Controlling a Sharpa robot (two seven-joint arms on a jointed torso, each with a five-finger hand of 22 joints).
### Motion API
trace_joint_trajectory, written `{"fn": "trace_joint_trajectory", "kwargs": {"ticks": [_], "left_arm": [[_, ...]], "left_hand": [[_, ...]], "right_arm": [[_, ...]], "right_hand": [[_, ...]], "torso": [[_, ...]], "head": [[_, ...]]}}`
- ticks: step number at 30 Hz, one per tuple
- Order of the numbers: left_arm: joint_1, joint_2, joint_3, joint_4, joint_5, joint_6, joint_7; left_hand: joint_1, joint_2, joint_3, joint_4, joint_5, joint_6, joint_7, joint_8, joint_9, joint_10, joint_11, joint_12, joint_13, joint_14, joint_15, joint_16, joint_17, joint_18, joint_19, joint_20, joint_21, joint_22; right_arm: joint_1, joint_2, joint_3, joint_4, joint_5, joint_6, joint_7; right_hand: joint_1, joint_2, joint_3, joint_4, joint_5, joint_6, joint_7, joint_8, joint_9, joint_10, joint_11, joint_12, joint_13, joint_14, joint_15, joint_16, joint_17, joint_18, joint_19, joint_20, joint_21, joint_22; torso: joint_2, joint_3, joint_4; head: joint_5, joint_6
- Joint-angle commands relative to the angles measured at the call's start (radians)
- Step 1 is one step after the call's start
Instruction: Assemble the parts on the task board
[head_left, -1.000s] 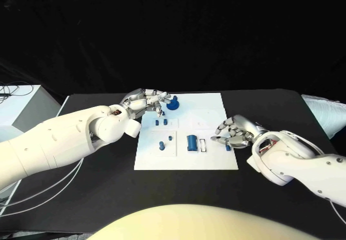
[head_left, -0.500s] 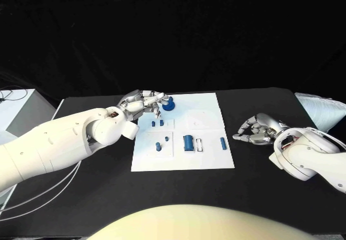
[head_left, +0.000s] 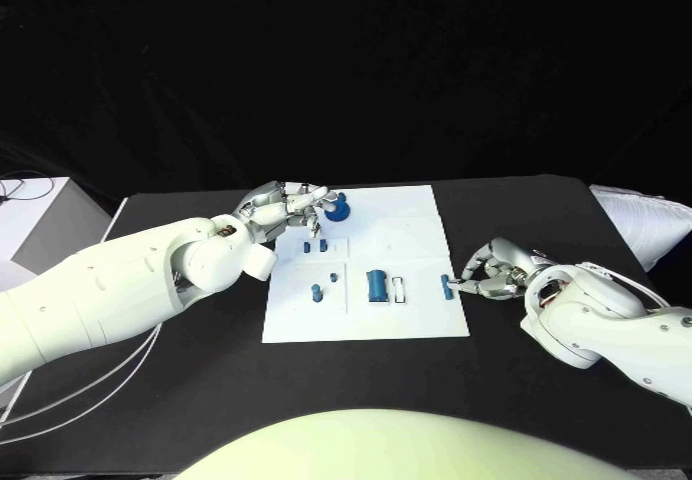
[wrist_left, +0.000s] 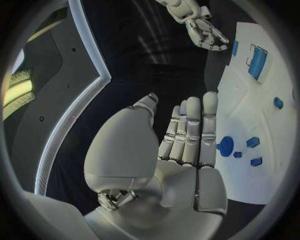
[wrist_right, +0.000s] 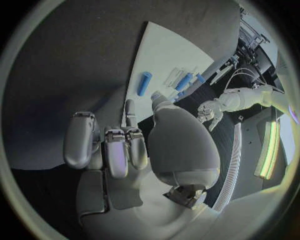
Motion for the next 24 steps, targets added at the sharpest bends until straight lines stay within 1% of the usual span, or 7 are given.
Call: {"fn": "trace_joint_trajectory", "kwargs": {"ticks": [1, 5, 8, 10, 14, 18, 24], "left_arm": [[0.000, 0.001, 0.001, 0.003, -0.005, 0.022, 0.009], [0.000, 0.000, 0.001, 0.003, -0.005, 0.022, 0.007], [-0.001, 0.000, 0.001, 0.003, -0.005, 0.024, 0.005], [-0.001, 0.000, 0.001, 0.003, -0.005, 0.024, 0.004], [-0.001, 0.001, 0.001, 0.002, -0.005, 0.023, -0.001], [-0.001, 0.001, 0.001, 0.001, -0.005, 0.022, -0.005], [-0.001, 0.001, 0.001, 0.001, -0.007, 0.019, -0.009]], "left_hand": [[0.002, 0.008, -0.006, -0.001, -0.006, -0.007, 0.000, 0.004, -0.001, 0.006, 0.000, 0.003, 0.001, -0.005, -0.003, -0.006, 0.001, 0.009, -0.005, -0.004, -0.004, 0.000], [0.002, 0.009, -0.006, -0.001, -0.006, -0.007, 0.000, 0.004, -0.001, 0.005, 0.000, 0.003, 0.001, -0.005, -0.003, -0.006, 0.001, 0.009, -0.005, -0.004, -0.004, 0.000], [0.002, 0.010, -0.006, 0.000, -0.006, -0.008, 0.000, 0.004, -0.001, 0.004, 0.000, 0.004, 0.002, -0.004, -0.003, -0.006, 0.001, 0.009, -0.005, -0.004, -0.004, 0.000], [0.002, 0.010, -0.006, 0.000, -0.006, -0.008, 0.000, 0.004, -0.001, 0.004, 0.000, 0.004, 0.002, -0.004, -0.003, -0.006, 0.001, 0.009, -0.005, -0.004, -0.004, 0.000], [0.002, 0.012, -0.007, 0.000, -0.006, -0.008, 0.001, 0.005, -0.001, 0.002, 0.000, 0.004, 0.002, -0.004, -0.003, -0.006, 0.001, 0.009, -0.005, -0.004, -0.004, 0.000], [-0.001, 0.022, -0.009, 0.002, -0.005, -0.010, 0.001, 0.006, -0.002, -0.003, 0.001, 0.006, 0.004, -0.003, -0.003, -0.006, 0.002, 0.008, -0.004, -0.005, -0.004, 0.000], [0.000, 0.026, -0.010, 0.001, -0.004, -0.011, 0.002, 0.006, -0.002, -0.006, 0.001, 0.007, 0.004, -0.003, -0.003, -0.006, 0.002, 0.009, -0.005, -0.005, -0.005, -0.001]], "right_arm": [[-0.006, 0.010, 0.000, -0.004, -0.037, 0.011, -0.034], [-0.009, 0.020, 0.000, -0.009, -0.040, 0.009, -0.041], [-0.011, 0.025, 0.000, -0.010, -0.047, 0.004, -0.045], [-0.011, 0.028, 0.000, -0.010, -0.049, 0.003, -0.046], [-0.011, 0.035, 0.000, -0.009, -0.052, 0.005, -0.045], [-0.011, 0.044, 0.000, -0.012, -0.054, 0.010, -0.044], [-0.013, 0.057, -0.001, -0.028, -0.058, 0.036, -0.040]], "right_hand": [[-0.010, -0.004, -0.004, 0.000, 0.003, 0.006, 0.000, -0.001, 0.001, 0.104, -0.009, 0.006, 0.263, 0.102, -0.008, 0.004, 0.263, -0.010, 0.016, -0.005, -0.004, 0.094], [-0.010, -0.004, -0.004, 0.000, 0.004, 0.006, 0.000, 0.000, 0.001, 0.104, -0.010, 0.006, 0.263, 0.102, -0.008, 0.004, 0.263, -0.010, 0.016, -0.005, -0.005, 0.093], [-0.010, -0.002, -0.005, -0.001, 0.004, 0.008, -0.001, 0.000, 0.002, 0.104, -0.010, 0.006, 0.263, 0.102, -0.008, 0.004, 0.263, -0.010, 0.016, -0.005, -0.004, 0.094], [-0.010, -0.001, -0.006, -0.001, 0.005, 0.010, -0.002, 0.001, 0.002, 0.104, -0.010, 0.006, 0.263, 0.102, -0.008, 0.004, 0.263, -0.010, 0.016, -0.005, -0.004, 0.094], [-0.009, 0.001, -0.007, -0.001, 0.006, 0.013, -0.003, 0.003, 0.003, 0.104, -0.011, 0.006, 0.263, 0.102, -0.009, 0.004, 0.263, -0.010, 0.016, -0.005, -0.006, 0.093], [0.004, 0.005, -0.008, -0.003, 0.000, 0.022, -0.007, 0.009, 0.006, 0.104, -0.015, 0.006, 0.263, 0.102, -0.012, 0.004, 0.263, -0.009, 0.016, -0.008, -0.007, 0.093], [0.071, 0.002, 0.003, -0.007, -0.008, 0.029, -0.012, 0.016, 0.011, 0.104, -0.020, 0.006, 0.263, 0.102, -0.017, 0.004, 0.262, -0.009, 0.016, -0.012, -0.013, 0.093]], "torso": [[0.001, -0.0014, 0.0005], [0.000, -0.0009, -0.0030], [-0.001, -0.0014, -0.0038], [0.000, -0.0009, -0.0033], [-0.001, -0.0016, -0.0017], [-0.002, -0.0016, -0.0008], [-0.002, -0.0020, -0.0020]], "head": [[0.003, 0.000], [0.003, 0.000], [-0.008, 0.000], [-0.011, 0.000], [-0.009, 0.000], [-0.005, 0.000], [-0.001, 0.000]]}}
